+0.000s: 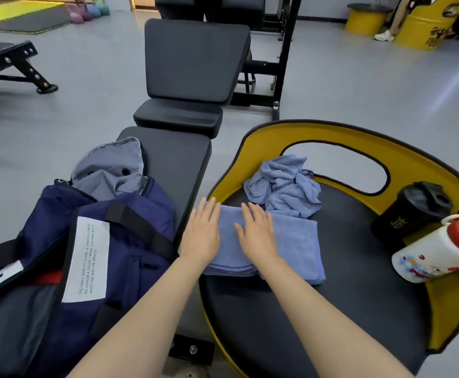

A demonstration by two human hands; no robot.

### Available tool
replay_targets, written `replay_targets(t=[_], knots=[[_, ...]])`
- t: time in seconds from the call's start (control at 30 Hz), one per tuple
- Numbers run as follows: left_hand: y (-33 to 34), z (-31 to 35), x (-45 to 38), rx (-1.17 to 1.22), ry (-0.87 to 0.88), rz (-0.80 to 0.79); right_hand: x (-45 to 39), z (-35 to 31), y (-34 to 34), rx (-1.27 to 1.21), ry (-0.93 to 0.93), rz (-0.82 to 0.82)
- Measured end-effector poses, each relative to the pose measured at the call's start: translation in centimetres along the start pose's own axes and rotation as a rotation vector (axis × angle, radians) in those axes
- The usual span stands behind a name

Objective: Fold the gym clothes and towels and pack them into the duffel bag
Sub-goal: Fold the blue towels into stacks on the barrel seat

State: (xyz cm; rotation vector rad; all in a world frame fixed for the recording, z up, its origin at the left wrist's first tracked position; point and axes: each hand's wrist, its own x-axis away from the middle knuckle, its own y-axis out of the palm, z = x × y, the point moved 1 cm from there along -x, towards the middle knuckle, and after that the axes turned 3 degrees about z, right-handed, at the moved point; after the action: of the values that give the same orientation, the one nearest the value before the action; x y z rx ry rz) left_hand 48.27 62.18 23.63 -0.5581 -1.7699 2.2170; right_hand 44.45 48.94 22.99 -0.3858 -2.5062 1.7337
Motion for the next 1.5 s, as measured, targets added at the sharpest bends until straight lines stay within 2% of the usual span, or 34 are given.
replay_targets(t=[0.07,0.17,0.27,0.37,0.47,0.6,0.87,1.0,1.2,1.3,1.5], knots=[[1.0,-0.1,-0.4,-0.131,0.039,-0.088,-0.4,0.3,0.7,0.120,-0.078,-0.122],[2.2,-0.6,-0.1,-0.155,0.054,-0.145,-0.7,1.6,2.1,0.174,-0.086,-0.215],[2.7,-0.6,-0.1,-0.203,0.028,-0.088,-0.6,2.1,3.0,0.158,-0.081,-0.223],[2.8,0.7,-0.4,-0.200,0.045,-0.158,-1.2,2.2,2.3,0.177,-0.094,-0.205],[2.2,3.2,-2.1,-0.226,0.119,-0.087,-2.1,3.3,0.7,0.153,-0.081,-0.137],[2.5,6.0,-5.2,-0.158,0.172,-0.109,-3.7,7.2,-1.8,-0.003,0.046,-0.064],[4.1,9.4,-11.6,-0.027,0.196,-0.252,-7.1,15.2,-4.4,-0.035,0.238,0.073],[5.6,12.6,-14.3,0.124,0.230,-0.281,-8.3,17.0,-4.0,-0.111,0.344,0.087],[7.0,17.1,-17.3,0.348,0.204,-0.342,-9.8,17.9,-4.8,-0.103,0.360,0.167],[6.4,17.7,-18.2,0.498,0.167,-0.261,-9.9,17.7,-6.4,-0.146,0.292,0.204],[1.6,18.4,-17.8,0.624,0.152,-0.085,-9.5,16.4,-11.1,-0.302,0.255,0.292]])
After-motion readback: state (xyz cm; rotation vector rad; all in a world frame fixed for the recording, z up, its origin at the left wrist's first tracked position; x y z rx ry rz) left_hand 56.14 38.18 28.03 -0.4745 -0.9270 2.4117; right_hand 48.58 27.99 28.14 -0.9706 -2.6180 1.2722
